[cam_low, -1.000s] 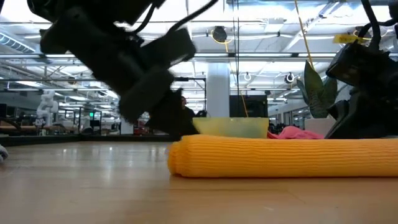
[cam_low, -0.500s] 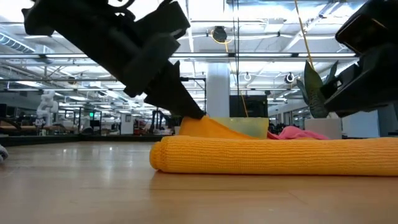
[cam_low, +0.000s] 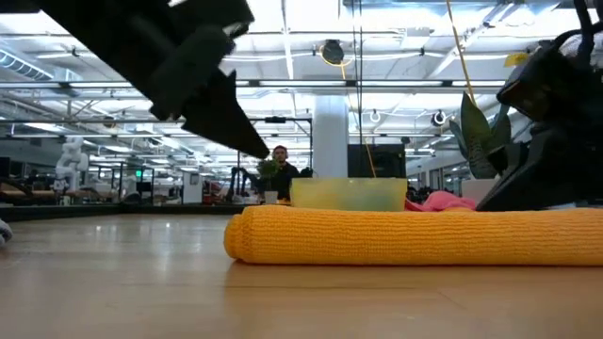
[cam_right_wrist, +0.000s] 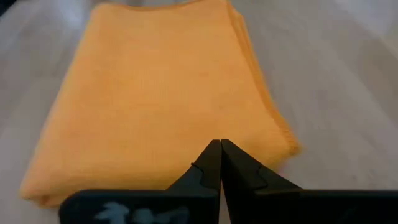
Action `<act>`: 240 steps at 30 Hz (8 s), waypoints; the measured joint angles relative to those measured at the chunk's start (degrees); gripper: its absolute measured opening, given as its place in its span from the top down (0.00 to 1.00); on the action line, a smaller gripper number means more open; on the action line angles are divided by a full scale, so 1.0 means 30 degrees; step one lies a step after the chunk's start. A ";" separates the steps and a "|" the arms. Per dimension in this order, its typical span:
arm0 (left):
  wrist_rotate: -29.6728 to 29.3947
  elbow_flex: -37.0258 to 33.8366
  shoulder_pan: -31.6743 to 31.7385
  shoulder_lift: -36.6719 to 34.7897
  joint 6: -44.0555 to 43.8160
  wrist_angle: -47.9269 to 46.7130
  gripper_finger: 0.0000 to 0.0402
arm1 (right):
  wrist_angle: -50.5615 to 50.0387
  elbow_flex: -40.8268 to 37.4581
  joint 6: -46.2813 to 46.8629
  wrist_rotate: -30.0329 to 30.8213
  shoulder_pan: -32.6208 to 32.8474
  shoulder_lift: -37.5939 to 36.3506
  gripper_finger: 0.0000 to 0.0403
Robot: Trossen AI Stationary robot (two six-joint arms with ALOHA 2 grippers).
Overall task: Fold microfiber towels
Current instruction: Fold the orange microfiber towel
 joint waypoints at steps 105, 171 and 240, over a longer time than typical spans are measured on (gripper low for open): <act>0.9182 -0.0022 0.2771 0.0441 0.5495 0.2249 0.87 | 0.2513 0.2558 -0.5634 -0.3042 -0.0404 0.1416 1.00; 0.8546 0.0009 0.0570 0.2722 0.7057 0.3784 0.87 | -0.5498 1.1243 -0.7586 -0.5575 -0.1472 0.5682 0.99; 0.6021 -0.0015 0.1112 0.3717 0.6974 0.5845 0.87 | -0.9350 1.1257 -0.1474 -0.6072 -0.2644 0.2211 0.99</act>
